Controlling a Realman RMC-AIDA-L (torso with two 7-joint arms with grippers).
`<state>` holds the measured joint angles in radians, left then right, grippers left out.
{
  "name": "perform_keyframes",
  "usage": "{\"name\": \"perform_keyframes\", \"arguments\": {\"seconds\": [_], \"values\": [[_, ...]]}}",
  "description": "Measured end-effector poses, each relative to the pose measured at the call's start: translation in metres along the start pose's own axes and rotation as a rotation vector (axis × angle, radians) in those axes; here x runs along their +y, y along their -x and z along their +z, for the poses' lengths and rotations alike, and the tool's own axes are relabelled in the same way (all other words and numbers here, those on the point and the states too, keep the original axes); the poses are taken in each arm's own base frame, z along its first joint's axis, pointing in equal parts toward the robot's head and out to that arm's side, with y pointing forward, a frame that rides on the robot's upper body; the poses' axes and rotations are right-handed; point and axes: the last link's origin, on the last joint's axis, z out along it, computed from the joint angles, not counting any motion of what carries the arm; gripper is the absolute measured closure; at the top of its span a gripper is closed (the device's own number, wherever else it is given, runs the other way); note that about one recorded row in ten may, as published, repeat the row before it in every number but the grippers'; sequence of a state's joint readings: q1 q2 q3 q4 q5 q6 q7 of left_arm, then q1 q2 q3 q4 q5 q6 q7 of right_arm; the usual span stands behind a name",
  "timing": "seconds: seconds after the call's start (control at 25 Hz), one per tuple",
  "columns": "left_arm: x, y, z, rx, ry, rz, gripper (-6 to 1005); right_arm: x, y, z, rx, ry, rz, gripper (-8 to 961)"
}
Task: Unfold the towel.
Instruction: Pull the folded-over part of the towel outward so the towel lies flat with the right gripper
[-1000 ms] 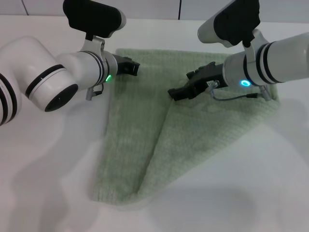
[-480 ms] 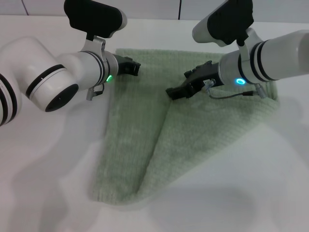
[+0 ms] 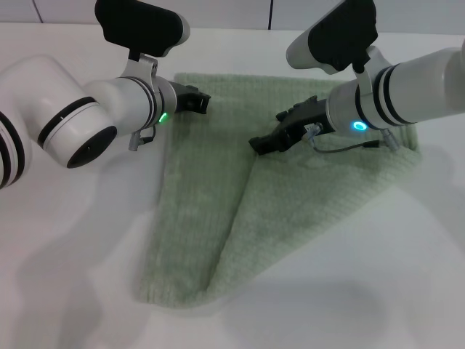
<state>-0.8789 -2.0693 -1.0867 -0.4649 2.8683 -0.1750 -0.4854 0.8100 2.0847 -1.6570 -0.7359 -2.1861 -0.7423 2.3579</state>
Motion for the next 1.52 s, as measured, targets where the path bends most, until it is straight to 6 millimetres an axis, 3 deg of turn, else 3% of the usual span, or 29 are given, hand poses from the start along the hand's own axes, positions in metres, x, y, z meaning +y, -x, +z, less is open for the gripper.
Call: {"name": "perform_keyframes", "arguments": {"seconds": [0.6,0.8,1.0,1.52], "values": [[0.0001,0.0001,0.0,0.0,0.0,0.001,1001,0.0003,-0.0009,0.0009,0.006,0.002,0.0,202],[0.0001,0.0001,0.0,0.0,0.0,0.001,1001,0.0002,-0.0009,0.0009,0.006,0.002,0.0,314],[0.0002,0.0002,0.0,-0.001,0.001,0.002,1001,0.0004,-0.0011,0.0009,0.008,0.003,0.0,508],[0.0002,0.0002,0.0,-0.001,0.001,0.002,1000,-0.0012,-0.0007,-0.0001,0.005,0.002,0.013,831]]}}
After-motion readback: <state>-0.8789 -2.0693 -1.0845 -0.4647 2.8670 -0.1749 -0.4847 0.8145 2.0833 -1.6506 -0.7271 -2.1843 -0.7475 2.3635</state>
